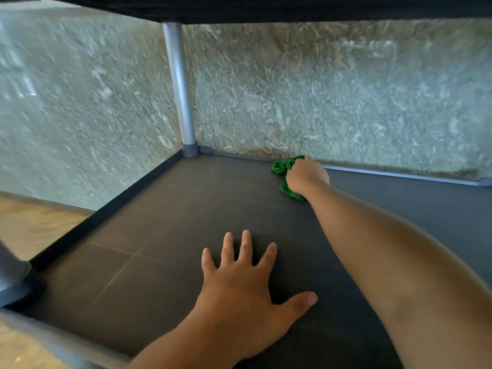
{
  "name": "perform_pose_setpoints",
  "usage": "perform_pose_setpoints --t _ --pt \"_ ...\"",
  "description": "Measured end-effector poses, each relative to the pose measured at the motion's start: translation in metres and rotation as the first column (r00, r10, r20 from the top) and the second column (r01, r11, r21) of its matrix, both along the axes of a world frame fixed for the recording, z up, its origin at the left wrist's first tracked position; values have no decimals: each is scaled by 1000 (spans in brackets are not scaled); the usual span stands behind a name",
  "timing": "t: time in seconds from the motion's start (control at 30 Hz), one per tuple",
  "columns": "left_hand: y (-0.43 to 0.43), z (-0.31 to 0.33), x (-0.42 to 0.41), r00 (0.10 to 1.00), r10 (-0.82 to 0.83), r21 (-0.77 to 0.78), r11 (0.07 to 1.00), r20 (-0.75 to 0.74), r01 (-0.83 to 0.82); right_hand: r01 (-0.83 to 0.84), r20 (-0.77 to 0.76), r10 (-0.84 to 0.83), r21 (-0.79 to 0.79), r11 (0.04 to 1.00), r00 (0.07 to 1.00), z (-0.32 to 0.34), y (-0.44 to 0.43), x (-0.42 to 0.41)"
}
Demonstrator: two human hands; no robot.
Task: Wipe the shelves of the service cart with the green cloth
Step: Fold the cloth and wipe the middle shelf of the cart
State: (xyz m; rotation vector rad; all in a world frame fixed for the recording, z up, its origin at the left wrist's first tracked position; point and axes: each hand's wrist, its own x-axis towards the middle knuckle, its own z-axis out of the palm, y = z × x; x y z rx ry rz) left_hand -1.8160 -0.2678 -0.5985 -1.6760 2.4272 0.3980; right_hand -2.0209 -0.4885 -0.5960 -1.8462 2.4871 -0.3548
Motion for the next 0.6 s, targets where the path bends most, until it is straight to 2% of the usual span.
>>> perform_pose_setpoints --t 0.07,0.23,0.43,0.6 --pt "-1 0 -1 1000 5 25 1000 4 -5 1 24 -1 -15 1000 1000 1 -1 -3" --pt "0 -4 1 1000 -6 -4 1000 9 6 -140 94 137 21 990 986 8 24 -3" --pt "1 -2 1 999 -11 -15 1000 39 11 -348 135 340 40 937 931 13 115 27" --pt "7 -5 -1 999 -21 -43 999 39 22 -401 133 392 47 915 910 11 203 31"
